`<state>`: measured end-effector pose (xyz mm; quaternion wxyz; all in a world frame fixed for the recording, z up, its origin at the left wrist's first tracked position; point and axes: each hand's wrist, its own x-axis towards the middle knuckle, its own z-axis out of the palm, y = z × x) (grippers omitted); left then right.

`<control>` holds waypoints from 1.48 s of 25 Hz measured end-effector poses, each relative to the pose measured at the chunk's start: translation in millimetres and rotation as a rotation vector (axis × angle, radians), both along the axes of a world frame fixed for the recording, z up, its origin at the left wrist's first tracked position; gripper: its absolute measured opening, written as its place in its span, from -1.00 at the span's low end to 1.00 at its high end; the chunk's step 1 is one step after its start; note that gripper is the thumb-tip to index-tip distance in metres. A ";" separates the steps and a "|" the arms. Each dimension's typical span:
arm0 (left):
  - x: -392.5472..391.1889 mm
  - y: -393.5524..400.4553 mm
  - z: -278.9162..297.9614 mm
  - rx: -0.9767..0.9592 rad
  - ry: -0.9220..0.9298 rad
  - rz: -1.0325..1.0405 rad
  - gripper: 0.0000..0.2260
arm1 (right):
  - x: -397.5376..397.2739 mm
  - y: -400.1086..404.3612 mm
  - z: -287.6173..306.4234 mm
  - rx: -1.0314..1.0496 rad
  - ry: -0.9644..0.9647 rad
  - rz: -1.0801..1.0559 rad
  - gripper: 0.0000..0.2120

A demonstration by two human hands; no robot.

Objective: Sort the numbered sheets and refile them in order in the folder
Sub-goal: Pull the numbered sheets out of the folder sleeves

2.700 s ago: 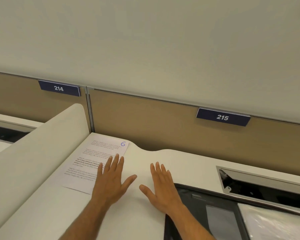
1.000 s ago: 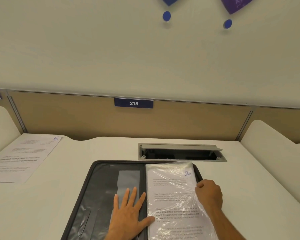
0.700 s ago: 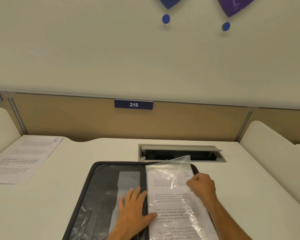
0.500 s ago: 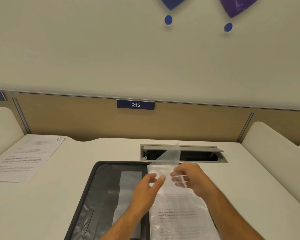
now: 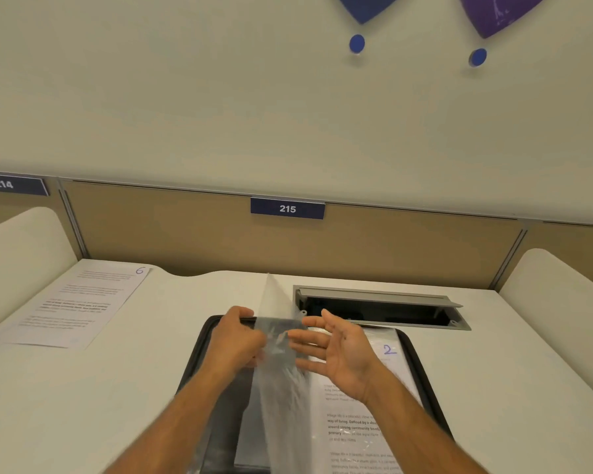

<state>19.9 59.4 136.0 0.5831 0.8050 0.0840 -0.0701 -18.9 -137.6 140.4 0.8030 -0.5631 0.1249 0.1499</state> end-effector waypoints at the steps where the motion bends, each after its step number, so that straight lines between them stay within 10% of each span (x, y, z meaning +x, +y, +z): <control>1: 3.5 10.8 -4.3 0.027 0.000 0.022 -0.57 | 1.2 -1.9 -6.5 -0.110 -0.013 -0.053 -0.67; 6: 14.5 52.7 -45.7 0.217 0.072 0.058 -0.48 | 2.8 -46.6 -48.8 -0.774 -0.019 -0.249 -0.93; 12: 22.4 75.8 -93.9 0.509 0.013 0.064 -0.55 | 4.1 -106.4 -85.3 -1.283 0.081 -0.091 -0.65; 19: 22.5 59.7 -101.0 0.961 -0.094 -0.063 -0.49 | 28.4 -120.3 -90.0 -1.442 0.126 0.006 -0.65; 30: 24.0 -98.2 -130.9 0.967 -0.346 -0.573 -0.09 | 101.9 -106.9 -101.6 -1.651 -0.154 0.231 -0.53; 37: 26.7 -99.6 -169.9 0.982 -0.390 -0.622 -0.23 | 119.1 -112.7 -100.7 -1.788 -0.217 0.235 -0.78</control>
